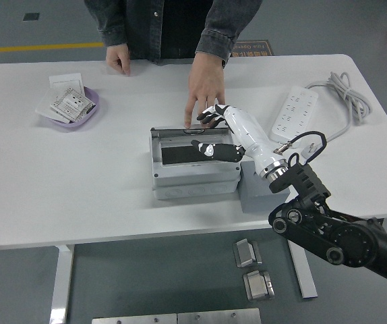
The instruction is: Pick up the cylinder from the cube,place it in the box,flap close box
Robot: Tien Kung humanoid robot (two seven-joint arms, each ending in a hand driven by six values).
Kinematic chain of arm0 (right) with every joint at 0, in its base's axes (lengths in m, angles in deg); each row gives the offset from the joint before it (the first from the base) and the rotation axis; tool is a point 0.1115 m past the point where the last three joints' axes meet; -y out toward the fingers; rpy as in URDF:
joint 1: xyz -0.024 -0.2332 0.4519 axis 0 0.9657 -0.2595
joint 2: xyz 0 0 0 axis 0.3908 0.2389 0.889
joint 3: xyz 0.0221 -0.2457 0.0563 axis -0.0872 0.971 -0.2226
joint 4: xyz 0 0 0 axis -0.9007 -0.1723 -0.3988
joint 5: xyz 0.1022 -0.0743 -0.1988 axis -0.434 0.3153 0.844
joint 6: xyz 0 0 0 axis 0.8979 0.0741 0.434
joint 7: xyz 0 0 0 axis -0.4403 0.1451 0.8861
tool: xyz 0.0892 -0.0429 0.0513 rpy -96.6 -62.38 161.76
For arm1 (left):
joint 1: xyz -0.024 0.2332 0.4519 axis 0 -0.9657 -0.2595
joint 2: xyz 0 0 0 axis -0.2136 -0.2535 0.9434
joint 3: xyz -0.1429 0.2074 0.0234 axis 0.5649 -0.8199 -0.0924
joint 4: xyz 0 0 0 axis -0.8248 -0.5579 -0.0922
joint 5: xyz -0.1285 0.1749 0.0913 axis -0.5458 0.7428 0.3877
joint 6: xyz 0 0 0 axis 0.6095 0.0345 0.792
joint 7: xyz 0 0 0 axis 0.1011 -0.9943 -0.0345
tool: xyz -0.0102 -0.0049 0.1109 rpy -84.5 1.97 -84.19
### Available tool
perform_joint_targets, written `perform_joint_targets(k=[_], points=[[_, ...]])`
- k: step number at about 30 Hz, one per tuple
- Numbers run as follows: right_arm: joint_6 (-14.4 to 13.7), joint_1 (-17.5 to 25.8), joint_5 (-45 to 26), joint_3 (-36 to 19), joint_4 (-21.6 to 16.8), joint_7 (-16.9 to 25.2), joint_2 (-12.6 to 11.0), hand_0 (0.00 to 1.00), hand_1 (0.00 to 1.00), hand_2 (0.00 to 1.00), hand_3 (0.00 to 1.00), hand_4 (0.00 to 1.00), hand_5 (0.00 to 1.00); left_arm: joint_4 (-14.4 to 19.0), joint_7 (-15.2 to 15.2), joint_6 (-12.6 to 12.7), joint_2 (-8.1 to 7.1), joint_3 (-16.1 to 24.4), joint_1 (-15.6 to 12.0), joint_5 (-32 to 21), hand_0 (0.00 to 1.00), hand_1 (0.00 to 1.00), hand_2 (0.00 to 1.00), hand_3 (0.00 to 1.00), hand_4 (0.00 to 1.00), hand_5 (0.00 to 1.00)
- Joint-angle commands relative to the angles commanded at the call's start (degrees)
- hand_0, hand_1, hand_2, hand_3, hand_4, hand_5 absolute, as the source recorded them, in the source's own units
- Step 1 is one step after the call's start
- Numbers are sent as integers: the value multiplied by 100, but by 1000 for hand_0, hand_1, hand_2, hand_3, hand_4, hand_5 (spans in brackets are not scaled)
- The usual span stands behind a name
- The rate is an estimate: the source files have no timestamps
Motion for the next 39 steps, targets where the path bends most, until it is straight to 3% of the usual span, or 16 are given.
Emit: perform_joint_targets(k=[10, 24, 31, 35, 39], points=[[7, -231, -166, 325, 342, 31, 340, 627, 507, 603, 594, 822, 254, 0, -2, -3, -2, -10, 26, -1, 640, 639, 475, 611, 683, 326], [-28, 82, -51, 281, -49, -31, 168, 625, 505, 611, 590, 815, 269, 0, -8, -1, -3, -5, -1, -11, 640, 639, 474, 611, 683, 326], [79, 546, 316, -423, -279, -143, -9, 627, 503, 604, 590, 812, 276, 0, -12, 3, 24, 9, -15, -16, 640, 639, 474, 611, 682, 328], [86, 1038, 494, -1021, -569, -91, -141, 627, 503, 604, 590, 812, 276, 0, 14, 10, 32, 42, -62, 5, 640, 639, 474, 611, 682, 328], [31, 1622, 509, -1745, -887, 151, -79, 626, 500, 607, 589, 809, 280, 0, 16, 13, 26, 59, -89, 21, 640, 639, 474, 610, 681, 330]])
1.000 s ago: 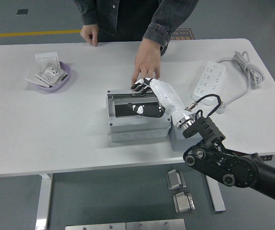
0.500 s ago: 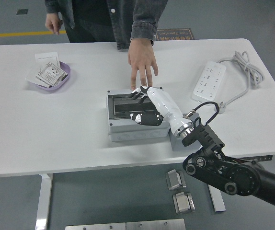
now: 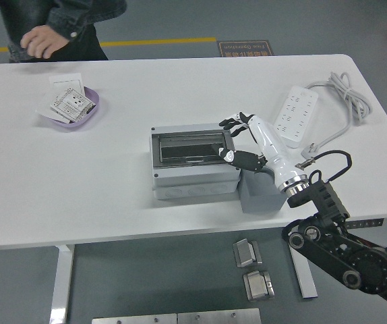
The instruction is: Pick up the cylinder from the cube,place it in the box,flap close box
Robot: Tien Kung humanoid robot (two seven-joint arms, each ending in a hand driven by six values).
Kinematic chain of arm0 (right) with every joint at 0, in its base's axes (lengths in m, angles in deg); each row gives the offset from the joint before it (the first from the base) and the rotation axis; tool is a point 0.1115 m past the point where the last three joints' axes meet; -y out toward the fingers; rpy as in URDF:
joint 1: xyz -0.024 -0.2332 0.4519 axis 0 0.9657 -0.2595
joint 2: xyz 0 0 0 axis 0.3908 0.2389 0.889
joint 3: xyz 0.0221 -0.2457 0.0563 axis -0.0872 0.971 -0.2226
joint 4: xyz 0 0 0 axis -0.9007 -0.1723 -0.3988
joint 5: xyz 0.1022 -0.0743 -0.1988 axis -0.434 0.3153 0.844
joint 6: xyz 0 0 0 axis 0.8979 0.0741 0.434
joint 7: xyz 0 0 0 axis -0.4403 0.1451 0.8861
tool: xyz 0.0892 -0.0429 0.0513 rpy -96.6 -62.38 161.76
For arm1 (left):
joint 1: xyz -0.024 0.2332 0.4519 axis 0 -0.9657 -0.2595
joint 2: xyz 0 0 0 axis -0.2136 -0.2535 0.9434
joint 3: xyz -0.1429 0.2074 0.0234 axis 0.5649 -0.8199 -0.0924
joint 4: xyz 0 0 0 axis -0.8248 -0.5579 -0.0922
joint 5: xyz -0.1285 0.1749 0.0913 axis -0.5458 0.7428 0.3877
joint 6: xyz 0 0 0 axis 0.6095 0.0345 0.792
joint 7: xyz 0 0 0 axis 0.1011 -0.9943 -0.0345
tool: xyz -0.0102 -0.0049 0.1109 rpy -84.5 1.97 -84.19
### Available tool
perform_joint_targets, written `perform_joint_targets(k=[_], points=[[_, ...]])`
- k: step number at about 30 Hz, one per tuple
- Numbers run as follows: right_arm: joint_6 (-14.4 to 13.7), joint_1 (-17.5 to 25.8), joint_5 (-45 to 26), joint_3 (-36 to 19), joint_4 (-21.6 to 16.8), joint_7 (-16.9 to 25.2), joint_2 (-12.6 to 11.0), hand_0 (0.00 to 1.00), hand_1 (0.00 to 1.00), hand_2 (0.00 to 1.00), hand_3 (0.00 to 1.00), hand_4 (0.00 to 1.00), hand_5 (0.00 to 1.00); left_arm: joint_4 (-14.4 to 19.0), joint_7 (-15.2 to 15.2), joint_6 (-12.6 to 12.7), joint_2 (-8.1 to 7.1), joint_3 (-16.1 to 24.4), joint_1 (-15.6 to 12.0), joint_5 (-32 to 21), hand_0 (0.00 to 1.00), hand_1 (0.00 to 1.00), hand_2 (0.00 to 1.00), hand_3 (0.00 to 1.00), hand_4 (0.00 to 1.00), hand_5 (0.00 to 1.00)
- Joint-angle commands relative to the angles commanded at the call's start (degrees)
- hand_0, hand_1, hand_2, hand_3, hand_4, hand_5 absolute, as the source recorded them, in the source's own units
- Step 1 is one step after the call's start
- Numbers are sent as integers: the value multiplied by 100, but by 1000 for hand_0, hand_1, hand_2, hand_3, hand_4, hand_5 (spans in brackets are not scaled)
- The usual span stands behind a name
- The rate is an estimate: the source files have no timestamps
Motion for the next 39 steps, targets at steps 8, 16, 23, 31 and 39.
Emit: perform_joint_targets(k=[8, 16, 23, 31, 39], points=[[-128, 1205, -590, -1534, -204, 827, 344, 620, 499, 603, 588, 816, 311, 0, -36, -6, 38, -25, -19, -33, 640, 639, 474, 610, 681, 329], [78, 1845, -1613, -2724, -315, 1578, 469, 602, 483, 584, 573, 855, 422, 0, -28, -14, 20, -48, -65, 1, 640, 639, 474, 610, 679, 328], [309, 1890, -2635, -3174, -716, 2094, 590, 592, 483, 587, 588, 910, 498, 0, -7, -35, -4, -83, -106, 95, 640, 639, 475, 610, 678, 327], [325, 1930, -2892, -3428, -859, 2117, 640, 591, 484, 588, 586, 905, 501, 0, 1, -30, 18, -61, -129, 39, 640, 639, 474, 610, 677, 328], [388, 1932, -3070, -3438, -871, 2164, 610, 591, 491, 586, 581, 907, 514, 0, -15, -35, 16, -82, -90, 8, 640, 639, 474, 611, 677, 327]])
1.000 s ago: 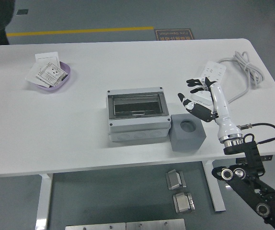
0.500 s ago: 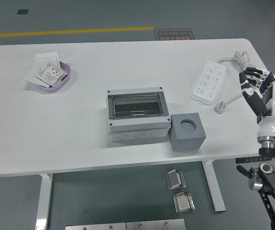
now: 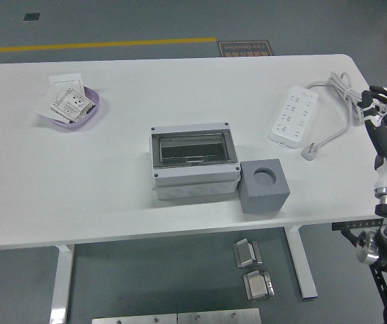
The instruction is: Pick up the cylinder from the cube,place it in the box,flap close box
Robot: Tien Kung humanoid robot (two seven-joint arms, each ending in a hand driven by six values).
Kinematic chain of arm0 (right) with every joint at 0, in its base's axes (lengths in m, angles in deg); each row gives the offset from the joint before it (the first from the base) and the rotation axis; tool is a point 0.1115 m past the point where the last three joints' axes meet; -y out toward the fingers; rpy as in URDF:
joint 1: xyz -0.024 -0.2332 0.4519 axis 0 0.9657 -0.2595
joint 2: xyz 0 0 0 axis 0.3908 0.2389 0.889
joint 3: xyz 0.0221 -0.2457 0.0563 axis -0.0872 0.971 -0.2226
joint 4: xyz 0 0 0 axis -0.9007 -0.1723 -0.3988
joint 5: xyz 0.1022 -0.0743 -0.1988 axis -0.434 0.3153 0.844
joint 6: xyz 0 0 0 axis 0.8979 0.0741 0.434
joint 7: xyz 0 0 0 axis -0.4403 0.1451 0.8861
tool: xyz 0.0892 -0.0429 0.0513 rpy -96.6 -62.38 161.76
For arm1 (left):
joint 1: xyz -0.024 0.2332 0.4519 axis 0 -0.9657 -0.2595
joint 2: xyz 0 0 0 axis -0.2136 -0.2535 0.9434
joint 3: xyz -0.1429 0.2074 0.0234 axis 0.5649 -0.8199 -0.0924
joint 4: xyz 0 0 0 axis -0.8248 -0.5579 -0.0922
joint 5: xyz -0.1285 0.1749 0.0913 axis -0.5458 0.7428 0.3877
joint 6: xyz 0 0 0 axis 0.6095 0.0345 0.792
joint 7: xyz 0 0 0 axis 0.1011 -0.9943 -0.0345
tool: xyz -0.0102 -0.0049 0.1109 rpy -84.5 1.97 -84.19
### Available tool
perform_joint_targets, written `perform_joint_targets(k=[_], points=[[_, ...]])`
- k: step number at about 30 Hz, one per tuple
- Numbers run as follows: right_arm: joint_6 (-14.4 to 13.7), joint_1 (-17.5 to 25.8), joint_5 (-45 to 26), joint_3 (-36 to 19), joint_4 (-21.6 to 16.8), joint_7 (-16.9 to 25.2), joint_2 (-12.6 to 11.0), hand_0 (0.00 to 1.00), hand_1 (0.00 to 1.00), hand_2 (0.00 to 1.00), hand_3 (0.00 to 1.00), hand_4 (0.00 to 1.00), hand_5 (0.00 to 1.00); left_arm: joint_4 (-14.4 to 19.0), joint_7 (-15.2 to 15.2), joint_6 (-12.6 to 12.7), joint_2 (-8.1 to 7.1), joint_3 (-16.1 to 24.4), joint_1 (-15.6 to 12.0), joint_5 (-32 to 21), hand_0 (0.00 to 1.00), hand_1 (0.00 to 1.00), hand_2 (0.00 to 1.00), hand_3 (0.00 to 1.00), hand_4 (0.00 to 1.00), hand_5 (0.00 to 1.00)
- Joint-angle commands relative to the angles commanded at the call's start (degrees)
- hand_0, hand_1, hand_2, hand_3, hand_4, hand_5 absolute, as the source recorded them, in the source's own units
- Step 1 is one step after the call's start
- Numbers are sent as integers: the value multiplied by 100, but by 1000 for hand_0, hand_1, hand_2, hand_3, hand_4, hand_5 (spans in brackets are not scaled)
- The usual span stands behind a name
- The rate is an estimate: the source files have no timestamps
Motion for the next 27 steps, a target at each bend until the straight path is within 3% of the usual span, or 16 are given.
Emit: perform_joint_targets(k=[12, 27], points=[[119, -50, -251, 78, -59, 61, 32, 591, 498, 579, 574, 910, 510, 0, -28, 6, -2, 39, 46, -11, 640, 637, 461, 613, 675, 326], [77, -46, -138, -48, -56, -13, 45, 582, 488, 575, 575, 924, 549, 0, -54, 11, -8, 51, 75, -42, 641, 638, 464, 616, 677, 328]])
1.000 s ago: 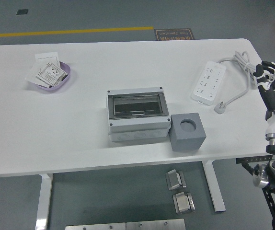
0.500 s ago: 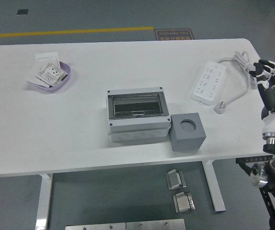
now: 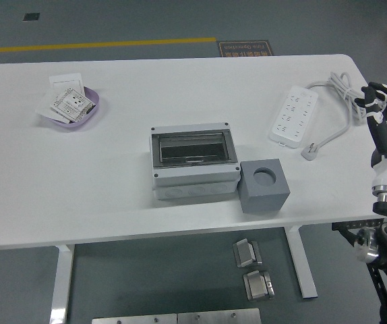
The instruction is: Pick up the cylinder from the cube,place it in the box,flap close box
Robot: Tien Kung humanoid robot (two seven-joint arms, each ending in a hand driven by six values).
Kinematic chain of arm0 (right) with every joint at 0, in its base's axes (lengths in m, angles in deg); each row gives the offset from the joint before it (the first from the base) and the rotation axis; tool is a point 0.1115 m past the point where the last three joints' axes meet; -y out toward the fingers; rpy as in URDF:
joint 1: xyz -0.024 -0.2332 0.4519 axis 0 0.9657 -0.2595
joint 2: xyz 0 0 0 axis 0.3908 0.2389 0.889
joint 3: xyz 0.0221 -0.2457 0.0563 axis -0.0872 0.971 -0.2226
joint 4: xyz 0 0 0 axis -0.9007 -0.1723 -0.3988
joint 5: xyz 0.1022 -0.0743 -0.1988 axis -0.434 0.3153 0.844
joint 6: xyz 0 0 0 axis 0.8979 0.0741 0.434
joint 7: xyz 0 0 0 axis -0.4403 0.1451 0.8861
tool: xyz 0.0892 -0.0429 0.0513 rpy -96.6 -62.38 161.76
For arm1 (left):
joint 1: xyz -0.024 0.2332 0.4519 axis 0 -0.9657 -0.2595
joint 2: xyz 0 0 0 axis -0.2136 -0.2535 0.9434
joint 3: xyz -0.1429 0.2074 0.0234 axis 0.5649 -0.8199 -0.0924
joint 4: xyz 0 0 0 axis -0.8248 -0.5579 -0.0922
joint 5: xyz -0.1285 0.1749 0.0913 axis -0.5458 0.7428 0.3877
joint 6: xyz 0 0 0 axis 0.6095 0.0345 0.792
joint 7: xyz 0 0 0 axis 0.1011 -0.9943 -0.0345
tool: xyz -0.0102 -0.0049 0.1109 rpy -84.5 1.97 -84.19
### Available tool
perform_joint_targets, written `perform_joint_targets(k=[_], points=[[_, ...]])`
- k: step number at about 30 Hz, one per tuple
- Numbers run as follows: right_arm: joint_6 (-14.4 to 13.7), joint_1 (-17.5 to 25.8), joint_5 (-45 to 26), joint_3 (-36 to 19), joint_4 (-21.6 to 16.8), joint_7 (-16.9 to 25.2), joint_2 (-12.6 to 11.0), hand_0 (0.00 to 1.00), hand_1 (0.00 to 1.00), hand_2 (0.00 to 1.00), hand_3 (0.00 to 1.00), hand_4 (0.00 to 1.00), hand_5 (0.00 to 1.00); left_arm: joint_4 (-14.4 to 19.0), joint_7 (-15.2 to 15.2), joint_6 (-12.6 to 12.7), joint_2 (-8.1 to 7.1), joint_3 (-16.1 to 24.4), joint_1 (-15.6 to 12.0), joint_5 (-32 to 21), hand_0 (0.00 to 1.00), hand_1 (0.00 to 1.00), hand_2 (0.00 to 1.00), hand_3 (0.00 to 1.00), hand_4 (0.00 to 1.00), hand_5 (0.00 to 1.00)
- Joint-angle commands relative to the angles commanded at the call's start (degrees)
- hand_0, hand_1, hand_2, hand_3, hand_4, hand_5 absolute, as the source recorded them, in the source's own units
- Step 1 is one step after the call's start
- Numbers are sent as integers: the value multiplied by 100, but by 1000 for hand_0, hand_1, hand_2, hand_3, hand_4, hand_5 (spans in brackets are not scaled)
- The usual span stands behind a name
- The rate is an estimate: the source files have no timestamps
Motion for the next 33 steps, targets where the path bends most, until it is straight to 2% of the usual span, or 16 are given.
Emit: perform_joint_targets(k=[25, 33], points=[[-43, 6, 102, 4, 21, -48, -17, 580, 490, 575, 570, 918, 559, 0, 10, 3, -48, 17, -6, 1, 641, 639, 458, 618, 679, 335], [-56, 19, 105, -36, 30, -60, -6, 579, 491, 574, 570, 914, 554, 0, 41, 11, -21, 40, -39, 10, 641, 638, 458, 619, 679, 334]])
